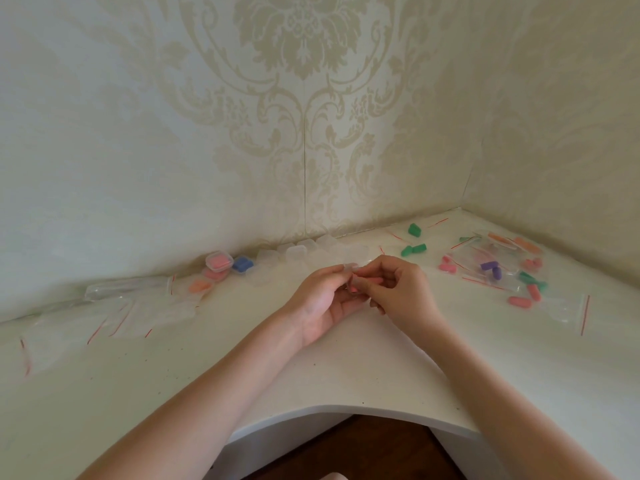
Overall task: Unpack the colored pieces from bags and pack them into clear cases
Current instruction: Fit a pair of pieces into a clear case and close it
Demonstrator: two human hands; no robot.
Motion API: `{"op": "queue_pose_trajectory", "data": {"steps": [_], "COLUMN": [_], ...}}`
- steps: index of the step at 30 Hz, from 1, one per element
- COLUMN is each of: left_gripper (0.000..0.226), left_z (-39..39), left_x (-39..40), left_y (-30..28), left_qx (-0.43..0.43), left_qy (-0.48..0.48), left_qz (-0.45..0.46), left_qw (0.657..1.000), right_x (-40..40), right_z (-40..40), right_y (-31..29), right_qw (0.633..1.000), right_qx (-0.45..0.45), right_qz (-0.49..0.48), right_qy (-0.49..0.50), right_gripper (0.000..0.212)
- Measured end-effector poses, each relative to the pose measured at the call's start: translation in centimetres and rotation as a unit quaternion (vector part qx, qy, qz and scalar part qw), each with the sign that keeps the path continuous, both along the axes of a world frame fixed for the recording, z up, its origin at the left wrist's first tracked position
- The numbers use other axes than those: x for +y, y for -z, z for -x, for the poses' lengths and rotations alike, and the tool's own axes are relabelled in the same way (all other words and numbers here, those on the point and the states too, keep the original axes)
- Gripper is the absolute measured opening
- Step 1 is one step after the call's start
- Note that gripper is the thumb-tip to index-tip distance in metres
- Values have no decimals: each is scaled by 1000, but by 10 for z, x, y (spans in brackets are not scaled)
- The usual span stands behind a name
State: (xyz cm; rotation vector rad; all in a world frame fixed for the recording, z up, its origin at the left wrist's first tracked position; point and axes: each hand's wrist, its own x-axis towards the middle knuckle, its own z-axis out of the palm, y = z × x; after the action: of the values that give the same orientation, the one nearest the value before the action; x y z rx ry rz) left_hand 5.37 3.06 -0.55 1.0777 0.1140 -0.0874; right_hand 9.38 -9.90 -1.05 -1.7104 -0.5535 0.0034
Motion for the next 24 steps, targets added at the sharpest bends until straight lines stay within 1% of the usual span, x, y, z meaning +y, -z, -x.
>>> {"op": "queue_pose_trajectory", "data": {"steps": [4, 7, 10, 12, 16, 17, 20, 24], "left_gripper": [24, 25, 24, 20, 20, 16, 12, 16], "left_z": [1, 1, 1, 0, -1, -2, -4, -5], "left_x": [-1, 3, 5, 5, 8, 9, 10, 10], "left_y": [0, -1, -1, 0, 1, 1, 4, 5], "left_qx": [3, -13, -35, -44, -37, -33, -18, -7], "left_qy": [16, 34, 54, 53, 38, 35, 26, 23], "left_qz": [7, 28, 30, 16, 10, 12, 3, 22], "left_qw": [1000, 999, 998, 997, 999, 999, 1000, 999], "right_x": [0, -2, -5, -5, -6, -6, -5, -5], "right_z": [3, 3, 0, 0, -1, 0, 0, 2], "right_y": [0, -2, -2, -3, -6, -6, -6, -9], "right_qw": [998, 997, 994, 994, 999, 999, 997, 999], "right_qx": [-50, -70, -91, -94, -41, -38, -46, -3], "right_qz": [26, 36, 50, 54, 22, 21, 49, -20], "right_qy": [17, 20, 27, 26, -15, -22, -32, -28], "right_gripper": [13, 18, 13, 13, 23, 25, 20, 19]}}
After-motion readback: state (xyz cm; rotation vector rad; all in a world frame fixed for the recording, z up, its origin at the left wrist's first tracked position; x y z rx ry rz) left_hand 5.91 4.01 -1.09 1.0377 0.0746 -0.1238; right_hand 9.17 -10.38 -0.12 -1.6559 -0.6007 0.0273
